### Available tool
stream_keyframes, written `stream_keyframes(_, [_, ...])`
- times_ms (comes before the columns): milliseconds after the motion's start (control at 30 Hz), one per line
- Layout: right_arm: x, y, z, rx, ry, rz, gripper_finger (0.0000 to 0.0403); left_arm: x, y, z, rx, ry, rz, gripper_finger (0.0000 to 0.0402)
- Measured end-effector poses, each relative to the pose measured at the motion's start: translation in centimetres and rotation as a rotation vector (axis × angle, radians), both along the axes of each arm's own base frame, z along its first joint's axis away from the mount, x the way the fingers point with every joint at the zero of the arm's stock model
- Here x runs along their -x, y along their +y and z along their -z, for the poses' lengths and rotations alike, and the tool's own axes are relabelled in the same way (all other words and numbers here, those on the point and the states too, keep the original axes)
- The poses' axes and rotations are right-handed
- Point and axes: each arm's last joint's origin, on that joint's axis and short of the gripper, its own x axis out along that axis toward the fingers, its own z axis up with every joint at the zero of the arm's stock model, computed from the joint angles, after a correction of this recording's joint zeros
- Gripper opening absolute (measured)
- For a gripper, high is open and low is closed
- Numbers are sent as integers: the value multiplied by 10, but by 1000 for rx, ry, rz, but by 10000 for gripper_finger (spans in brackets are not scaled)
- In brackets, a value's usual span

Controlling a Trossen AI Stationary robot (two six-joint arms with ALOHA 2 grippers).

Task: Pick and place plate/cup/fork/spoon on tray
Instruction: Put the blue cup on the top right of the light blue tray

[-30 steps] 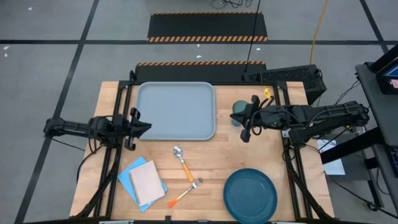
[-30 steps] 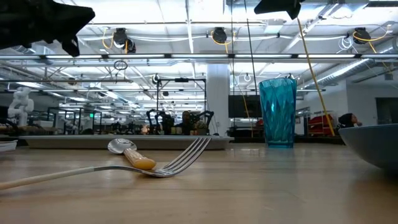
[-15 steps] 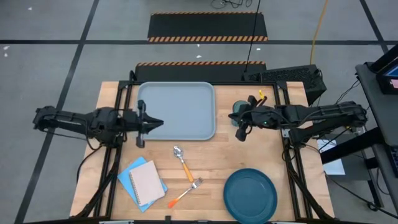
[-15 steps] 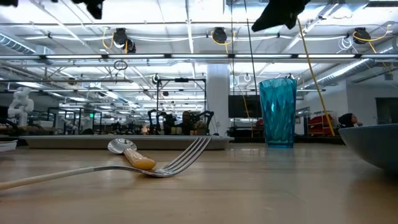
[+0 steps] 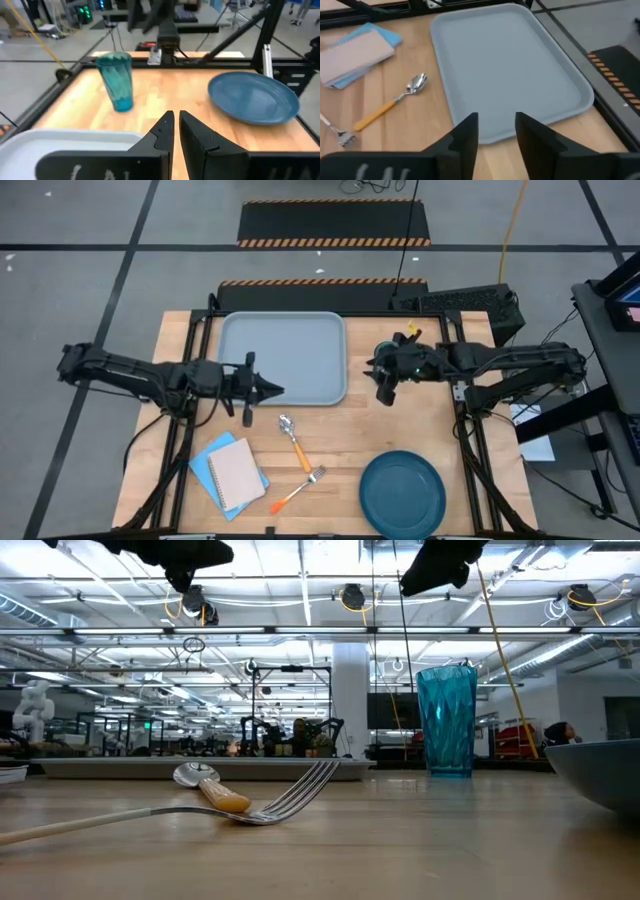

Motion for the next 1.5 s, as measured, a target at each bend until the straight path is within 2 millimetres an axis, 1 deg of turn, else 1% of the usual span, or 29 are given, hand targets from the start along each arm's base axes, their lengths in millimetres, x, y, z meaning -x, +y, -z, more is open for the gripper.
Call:
stream_keyframes(167, [3,0,-2,26,34,-21,165,-3,-5,2,6,-2,-2,33])
stream_keyframes(300, [1,-8,-3,60,22,-15,183,-4,-7,3,11,-1,-35,33])
stream_keyframes(433, [2,-16,-2,76,52,0,195,-4,-8,3,-2,-5,-98,33])
stream_keyframes(567, [6,-20,2,95,113,-1,204,-3,-9,3,-9,-9,-119,33])
stream_keyframes(767, [9,-25,4,147,165,-30,219,-3,-8,2,21,-19,-182,33])
stream_keyframes(933, [16,-28,10,168,279,-54,232,-3,-6,1,42,-39,-244,32])
stream_keyframes(1033, [21,-29,14,161,348,-61,237,-3,-6,-1,53,-59,-260,32])
stream_keyframes(1267, [24,-32,17,109,378,-71,238,-4,-5,-6,53,-110,-272,32])
stream_keyframes(1500, [14,-37,28,142,448,-104,238,-7,-5,-6,30,-120,-285,33])
